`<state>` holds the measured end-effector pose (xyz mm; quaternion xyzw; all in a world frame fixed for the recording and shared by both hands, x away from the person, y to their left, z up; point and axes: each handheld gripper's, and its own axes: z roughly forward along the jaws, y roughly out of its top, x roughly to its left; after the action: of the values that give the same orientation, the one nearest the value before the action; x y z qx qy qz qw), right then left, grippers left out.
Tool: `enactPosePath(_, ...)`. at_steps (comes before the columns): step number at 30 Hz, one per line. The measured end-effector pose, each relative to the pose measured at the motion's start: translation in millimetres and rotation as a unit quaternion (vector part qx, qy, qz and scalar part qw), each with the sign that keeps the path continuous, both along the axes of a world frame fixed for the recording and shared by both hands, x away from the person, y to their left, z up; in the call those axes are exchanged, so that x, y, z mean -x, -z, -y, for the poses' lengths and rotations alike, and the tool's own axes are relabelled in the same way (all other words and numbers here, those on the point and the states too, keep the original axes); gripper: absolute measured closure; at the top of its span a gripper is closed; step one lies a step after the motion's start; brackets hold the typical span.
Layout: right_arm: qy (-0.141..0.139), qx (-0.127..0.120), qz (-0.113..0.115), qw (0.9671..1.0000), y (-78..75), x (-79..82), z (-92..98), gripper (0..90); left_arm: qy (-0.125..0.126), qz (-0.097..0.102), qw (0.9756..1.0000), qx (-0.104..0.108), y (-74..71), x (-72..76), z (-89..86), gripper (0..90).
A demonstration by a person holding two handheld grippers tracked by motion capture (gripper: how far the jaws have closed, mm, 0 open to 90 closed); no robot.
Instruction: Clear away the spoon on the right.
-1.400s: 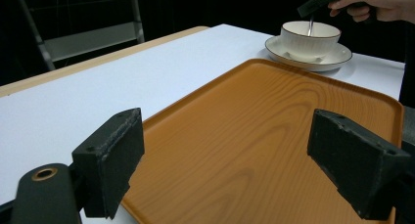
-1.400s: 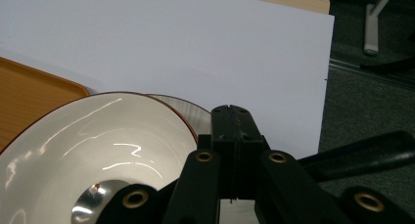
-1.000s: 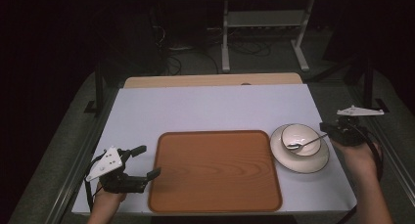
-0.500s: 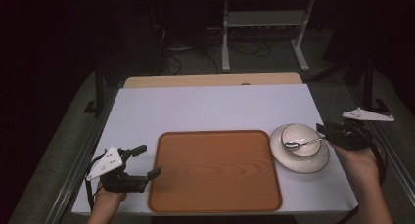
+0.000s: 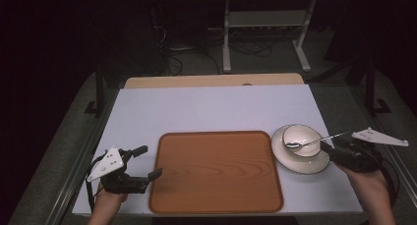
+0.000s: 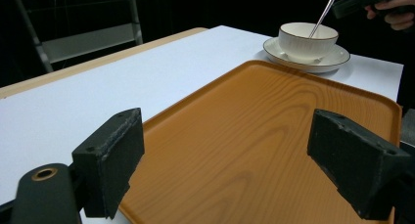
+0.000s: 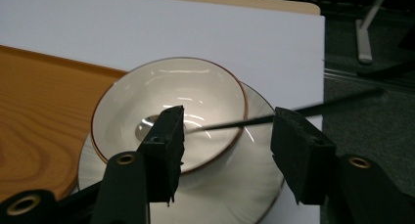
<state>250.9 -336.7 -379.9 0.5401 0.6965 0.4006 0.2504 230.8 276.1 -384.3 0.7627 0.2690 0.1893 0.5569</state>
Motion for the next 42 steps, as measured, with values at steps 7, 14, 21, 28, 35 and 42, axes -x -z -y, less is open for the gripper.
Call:
enactPosePath(7,0.027,-0.033,-0.017,0.9989,11.4,-3.1,13.0,41.5,0.003,-0.001,1.0000,-0.001,0.2,-0.7,1.5,13.6)
enactPosePath(14,0.029,-0.051,-0.023,0.9980,21.6,-19.3,11.3,37.6,0.002,-0.001,1.0000,-0.001,0.5,-0.5,1.6,13.6)
enactPosePath(21,0.029,-0.048,-0.032,0.9979,29.4,-38.7,2.1,38.2,0.002,-0.003,1.0000,-0.001,0.8,-0.4,1.0,13.6)
enactPosePath(28,0.028,-0.040,-0.037,0.9981,33.6,-43.3,-1.5,47.4,0.001,-0.002,1.0000,-0.004,0.6,0.2,0.8,13.6)
enactPosePath(35,0.029,-0.034,-0.031,0.9985,32.4,-42.7,-1.3,56.2,0.001,-0.002,1.0000,-0.005,0.5,0.6,0.6,13.6)
enactPosePath(42,0.036,-0.034,-0.024,0.9985,29.4,-41.2,0.7,63.0,0.000,-0.002,1.0000,-0.004,0.6,0.5,0.5,13.6)
